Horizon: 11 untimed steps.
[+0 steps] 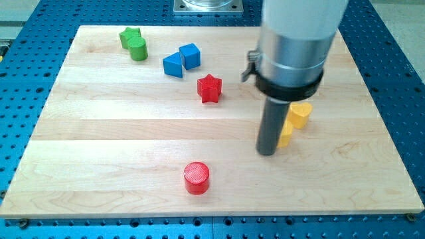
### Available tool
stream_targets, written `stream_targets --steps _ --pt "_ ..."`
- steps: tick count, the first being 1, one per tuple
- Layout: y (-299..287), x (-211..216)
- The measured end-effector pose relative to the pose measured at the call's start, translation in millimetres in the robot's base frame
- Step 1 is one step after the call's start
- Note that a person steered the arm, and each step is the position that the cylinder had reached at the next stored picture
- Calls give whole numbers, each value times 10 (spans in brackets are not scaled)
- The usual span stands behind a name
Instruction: Move the red circle to the bottom of the red star
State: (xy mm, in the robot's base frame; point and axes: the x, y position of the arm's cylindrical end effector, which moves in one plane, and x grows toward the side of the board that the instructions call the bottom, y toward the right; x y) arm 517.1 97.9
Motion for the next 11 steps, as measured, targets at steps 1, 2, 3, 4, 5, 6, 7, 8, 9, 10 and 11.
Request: stream_targets --steps 1,2,3,4,5,6,7,8,9,10,11 --pt "-190 260" --pt "-287 608" --pt "-305 1019" --pt "-771 950" --pt "-845 942" --pt "-1526 982" --pt "-1602 768" --pt "-1287 608" --pt "-1193 1008" --pt "-871 816" --pt "-902 60"
